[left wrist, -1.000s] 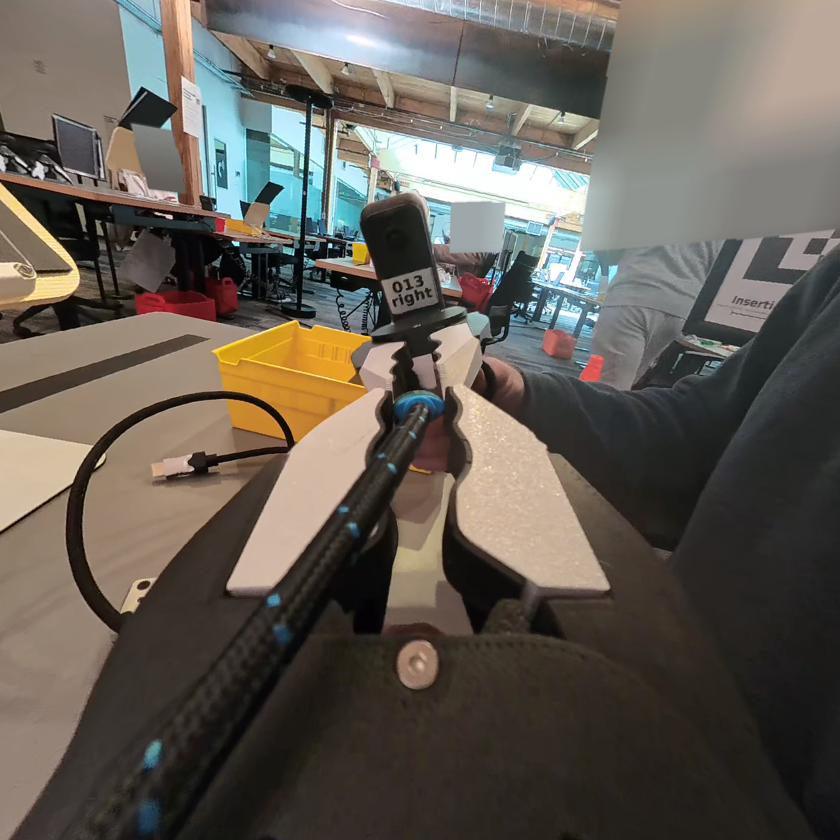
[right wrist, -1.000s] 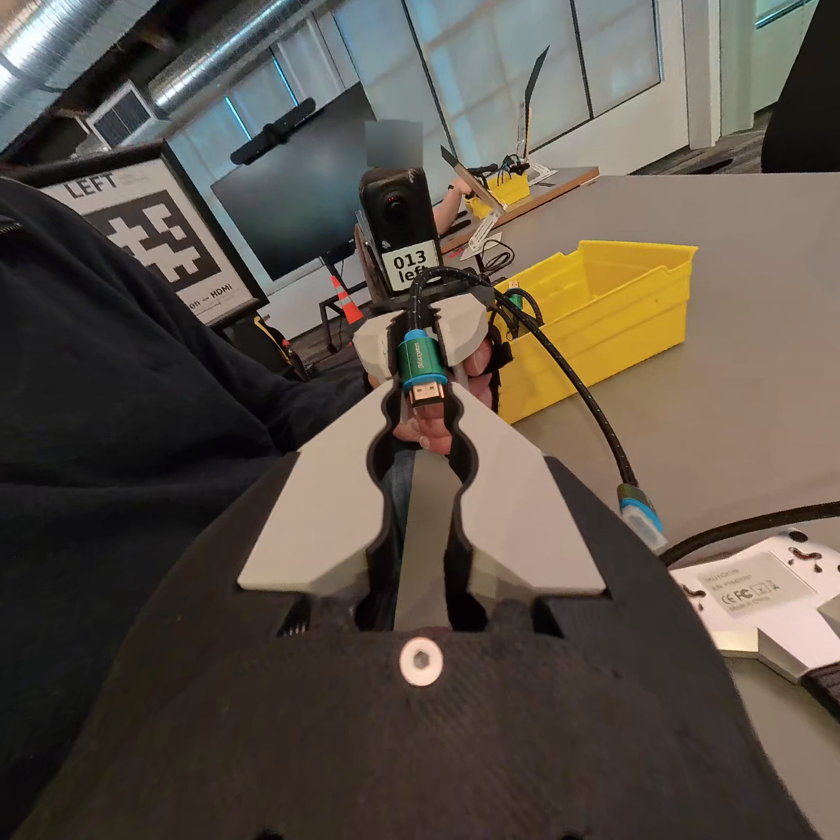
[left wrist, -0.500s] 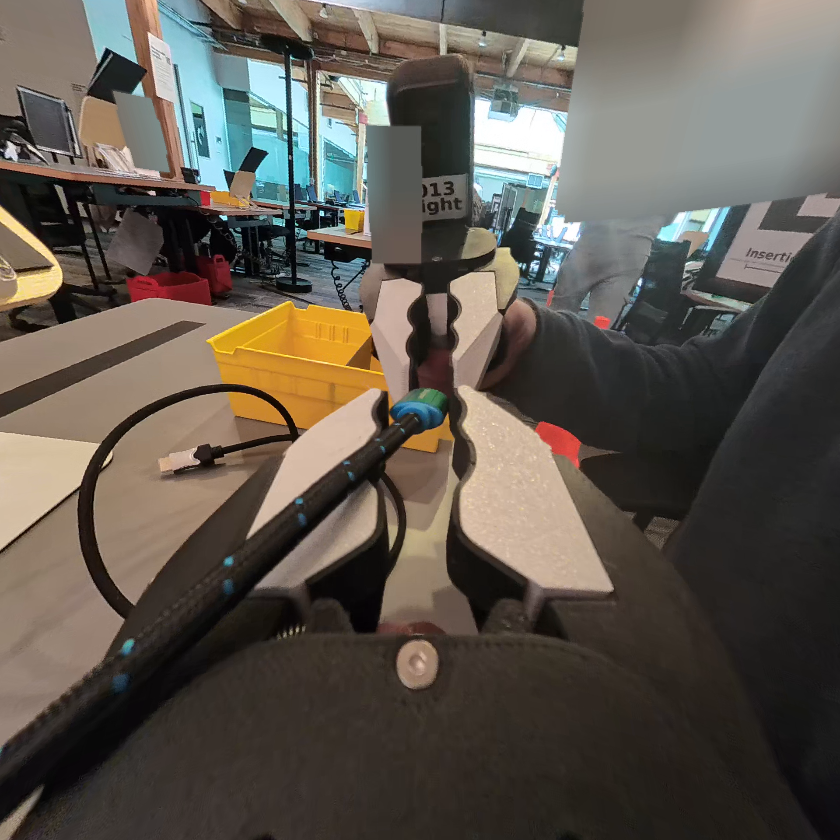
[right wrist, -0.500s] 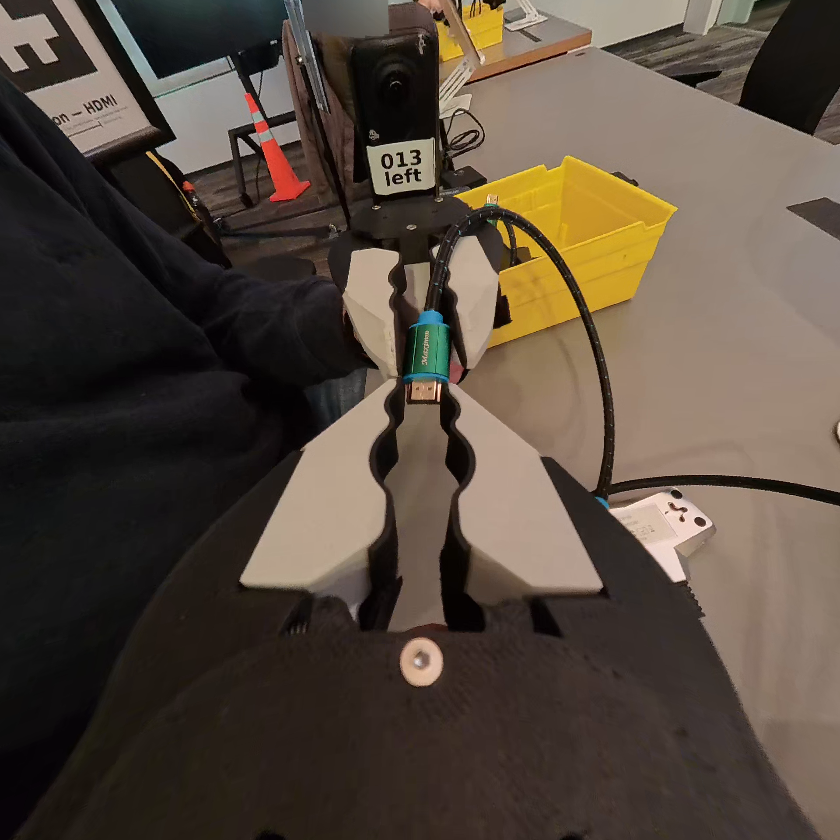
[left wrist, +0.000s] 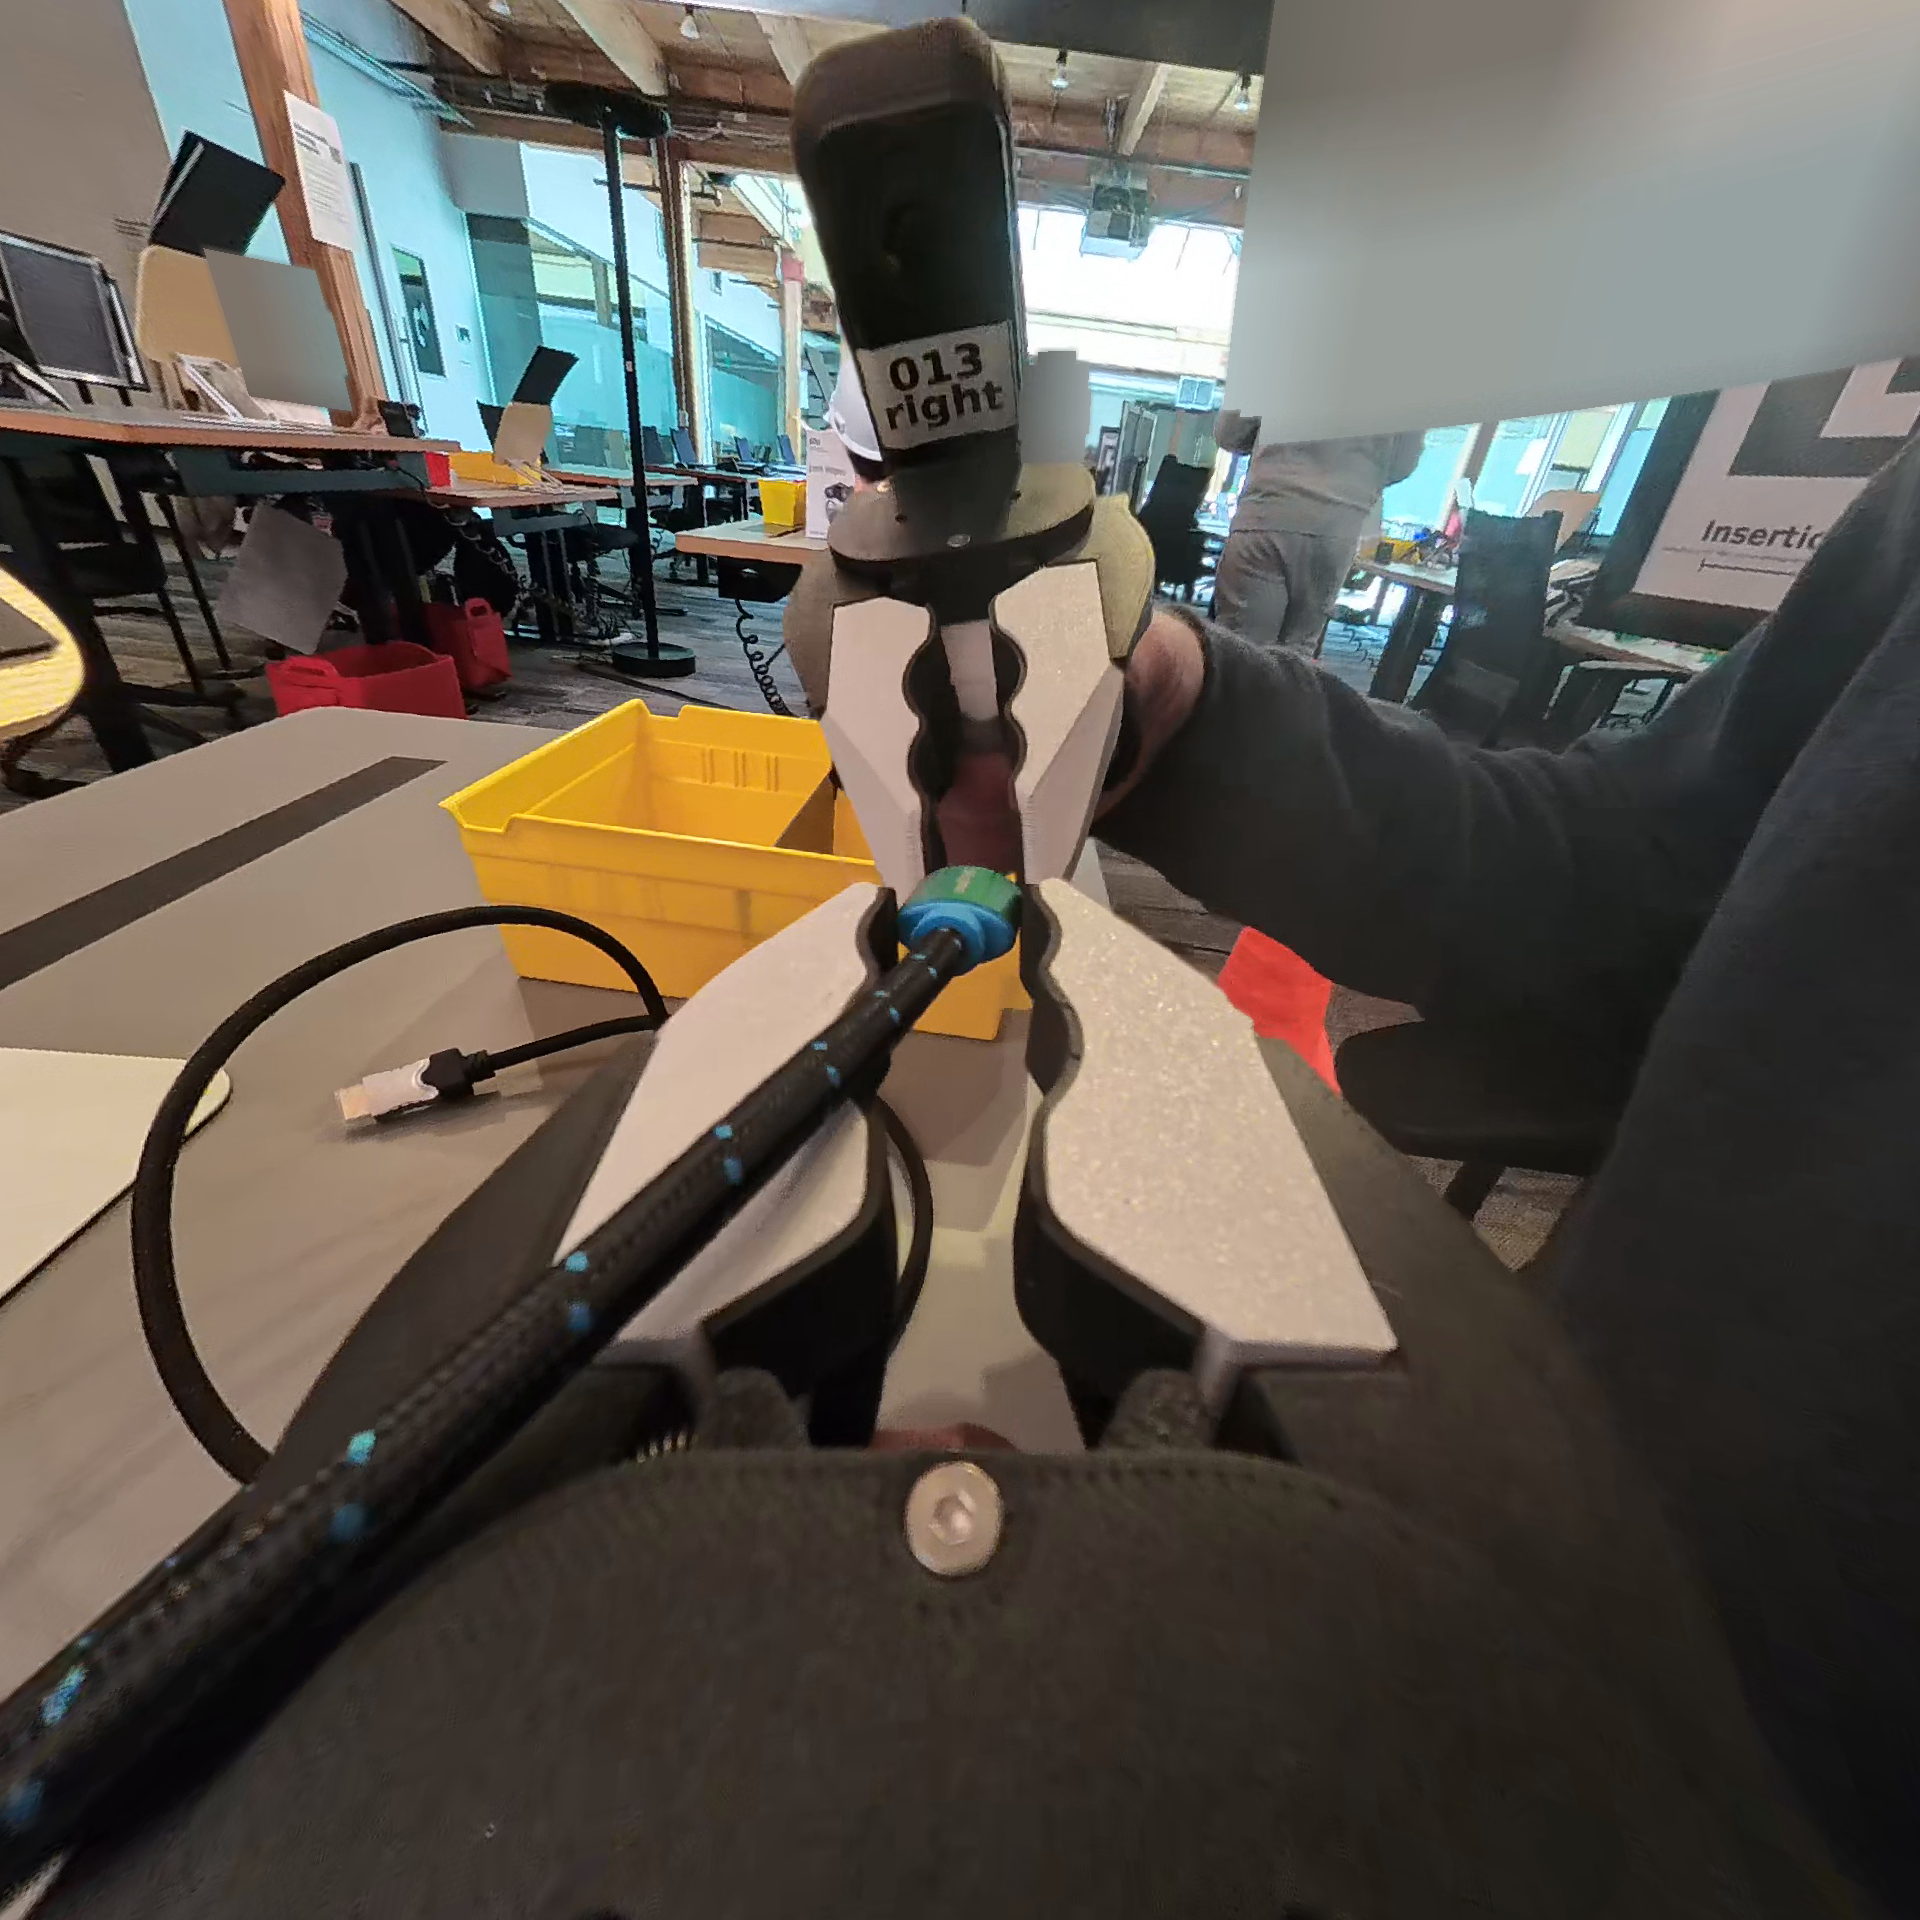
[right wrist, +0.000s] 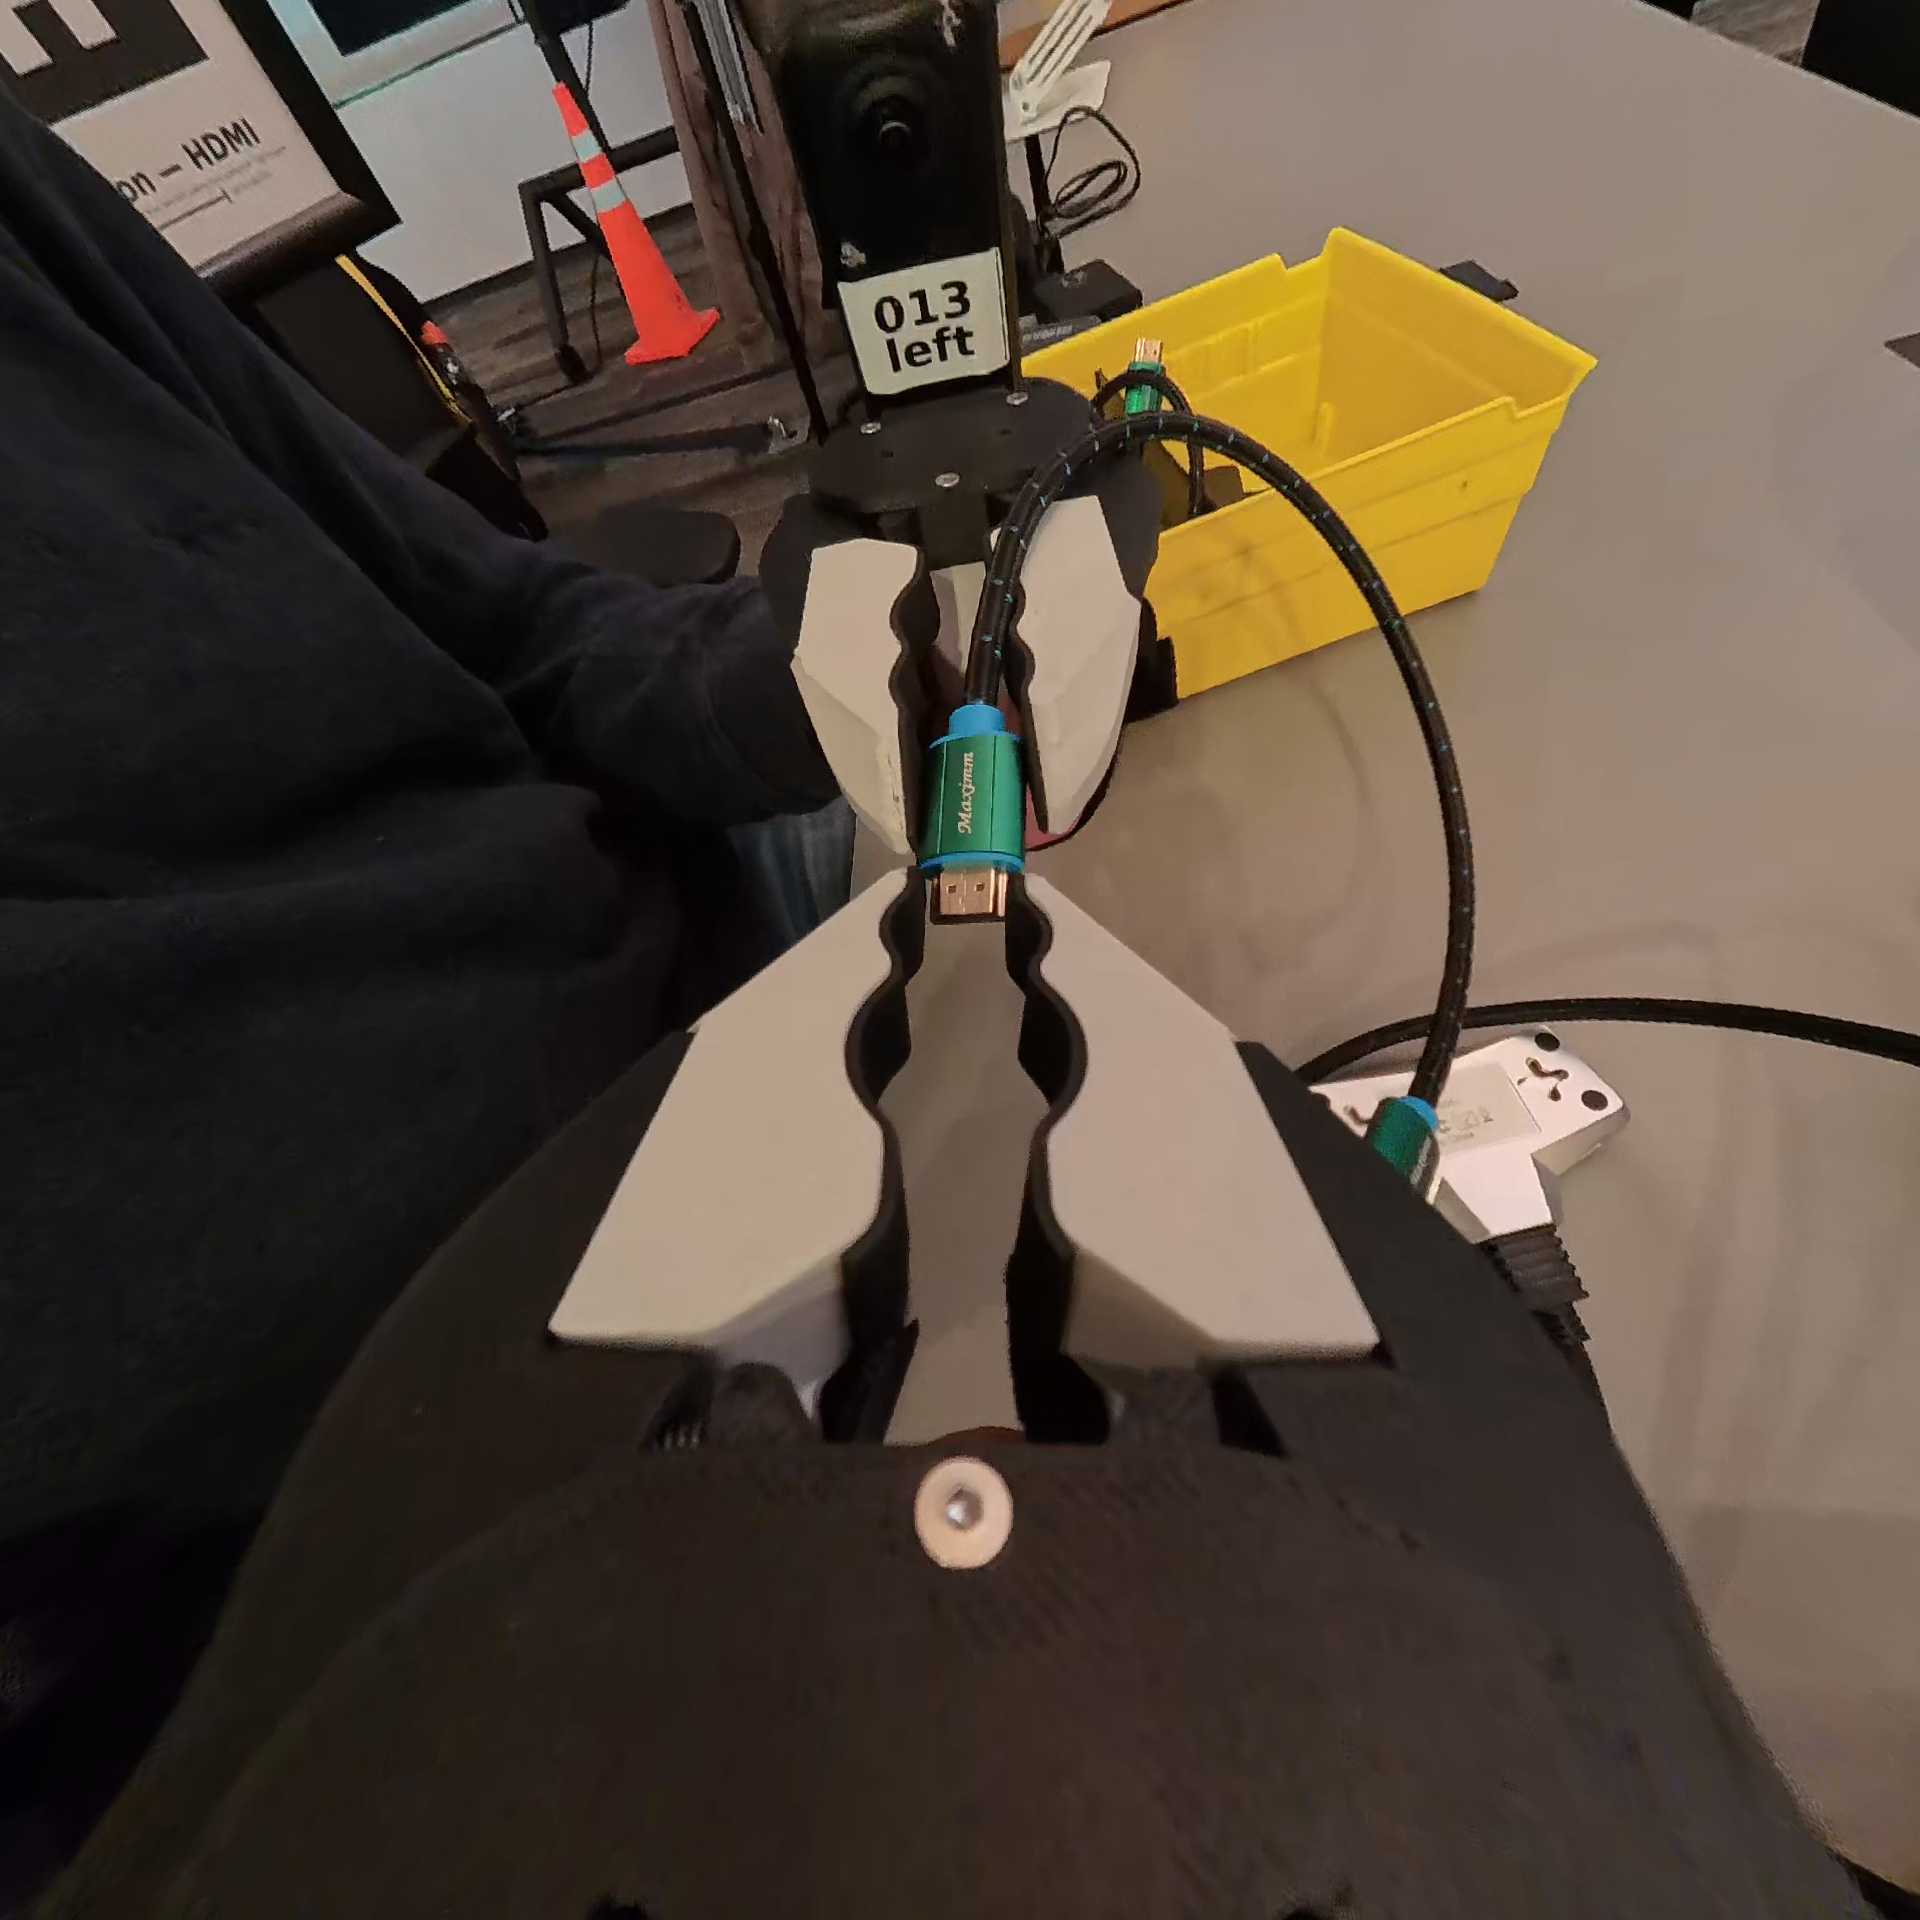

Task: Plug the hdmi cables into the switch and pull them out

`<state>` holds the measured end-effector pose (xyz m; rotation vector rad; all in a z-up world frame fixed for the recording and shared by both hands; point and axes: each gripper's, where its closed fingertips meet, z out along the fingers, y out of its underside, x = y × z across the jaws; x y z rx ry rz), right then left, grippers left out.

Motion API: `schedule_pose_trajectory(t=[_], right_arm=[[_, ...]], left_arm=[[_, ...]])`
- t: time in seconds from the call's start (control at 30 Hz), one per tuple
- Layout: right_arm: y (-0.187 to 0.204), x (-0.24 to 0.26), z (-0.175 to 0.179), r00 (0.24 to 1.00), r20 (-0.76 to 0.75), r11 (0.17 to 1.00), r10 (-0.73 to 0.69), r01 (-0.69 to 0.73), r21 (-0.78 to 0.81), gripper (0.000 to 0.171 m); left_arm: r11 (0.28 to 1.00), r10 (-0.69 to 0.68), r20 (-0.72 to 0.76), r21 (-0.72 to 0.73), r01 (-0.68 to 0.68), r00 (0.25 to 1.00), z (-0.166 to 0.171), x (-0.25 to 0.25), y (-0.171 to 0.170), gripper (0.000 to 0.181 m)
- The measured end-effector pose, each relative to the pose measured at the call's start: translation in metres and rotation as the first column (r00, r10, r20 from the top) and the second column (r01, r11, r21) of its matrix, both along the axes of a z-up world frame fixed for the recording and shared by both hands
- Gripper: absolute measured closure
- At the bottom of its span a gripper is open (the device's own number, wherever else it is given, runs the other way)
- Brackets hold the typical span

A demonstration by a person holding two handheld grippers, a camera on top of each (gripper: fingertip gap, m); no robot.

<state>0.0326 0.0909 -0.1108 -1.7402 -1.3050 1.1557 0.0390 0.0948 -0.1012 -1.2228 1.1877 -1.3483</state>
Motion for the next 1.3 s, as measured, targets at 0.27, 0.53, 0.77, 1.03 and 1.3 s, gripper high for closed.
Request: schedule_pose_trajectory(t=[0.27,0.53,0.77,1.03,1.3], right_arm=[[0.005,-0.001,0.002,0.999,-0.035,0.999,-0.021,0.020,-0.039,0.156],[0.016,-0.001,0.005,0.979,-0.153,0.990,-0.135,0.125,-0.068,0.144],[0.023,0.005,0.002,0.964,-0.173,0.979,-0.202,0.199,-0.033,0.141],[0.026,-0.006,0.007,0.955,-0.212,0.976,-0.209,0.215,0.007,0.140],[0.052,0.005,-0.040,0.947,-0.016,0.943,-0.322,0.322,0.088,0.109]], left_arm=[[0.999,0.046,0.006,0.009,-0.046,0.999,0.002,-0.001,0.004,0.159],[0.986,0.060,0.138,-0.163,-0.037,0.989,0.011,-0.013,0.018,0.160],[0.987,0.106,0.103,-0.133,-0.092,0.989,0.008,-0.019,0.025,0.160],[0.985,0.109,0.125,-0.147,-0.090,0.986,0.009,-0.024,0.024,0.160],[0.975,0.174,0.133,-0.159,-0.152,0.976,0.007,-0.037,0.034,0.160]])
